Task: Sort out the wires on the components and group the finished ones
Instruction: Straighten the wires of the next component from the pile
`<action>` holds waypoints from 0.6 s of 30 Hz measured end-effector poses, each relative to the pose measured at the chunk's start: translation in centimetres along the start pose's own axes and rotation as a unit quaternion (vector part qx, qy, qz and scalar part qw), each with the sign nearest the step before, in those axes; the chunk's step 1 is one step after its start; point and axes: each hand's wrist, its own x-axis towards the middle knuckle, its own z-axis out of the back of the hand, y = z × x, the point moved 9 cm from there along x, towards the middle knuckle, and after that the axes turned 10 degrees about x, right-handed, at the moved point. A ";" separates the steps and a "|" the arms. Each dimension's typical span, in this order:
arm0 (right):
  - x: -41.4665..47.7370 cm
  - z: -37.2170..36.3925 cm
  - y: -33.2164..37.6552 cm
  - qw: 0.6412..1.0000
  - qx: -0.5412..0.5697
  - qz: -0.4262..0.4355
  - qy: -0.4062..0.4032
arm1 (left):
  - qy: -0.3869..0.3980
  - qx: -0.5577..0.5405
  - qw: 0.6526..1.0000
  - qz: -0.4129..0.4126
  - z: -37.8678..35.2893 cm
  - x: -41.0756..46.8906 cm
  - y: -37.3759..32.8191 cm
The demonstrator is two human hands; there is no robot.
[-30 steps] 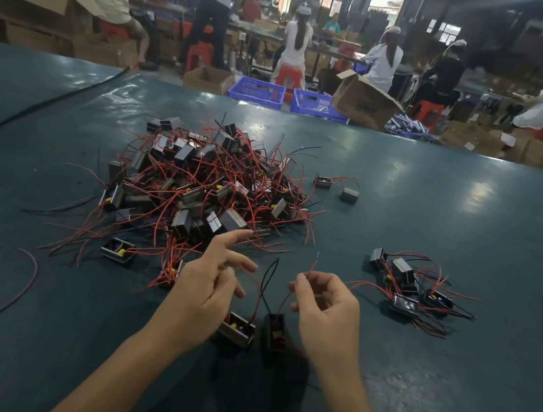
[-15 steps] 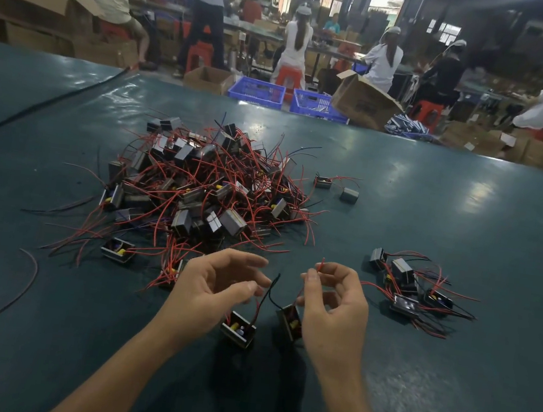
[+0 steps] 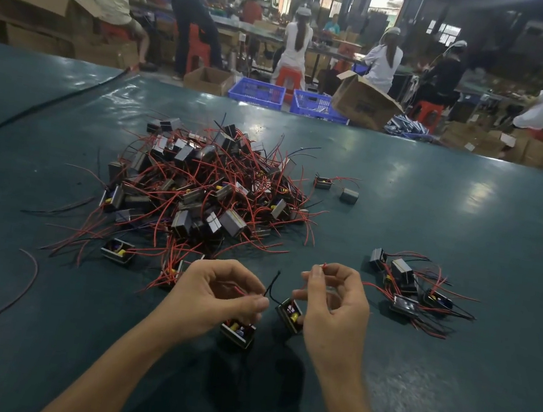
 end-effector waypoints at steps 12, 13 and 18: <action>-0.7 -2.0 0.6 0.995 0.012 0.029 0.098 | -0.030 0.027 0.998 -0.051 -1.9 -0.6 -0.6; -0.8 -2.2 0.7 0.993 0.014 0.030 0.109 | -0.047 0.034 0.997 -0.057 -1.6 -0.6 -0.7; -1.3 -3.0 1.6 0.987 0.002 0.074 0.140 | -0.092 0.067 0.991 -0.075 -0.8 -0.6 -0.9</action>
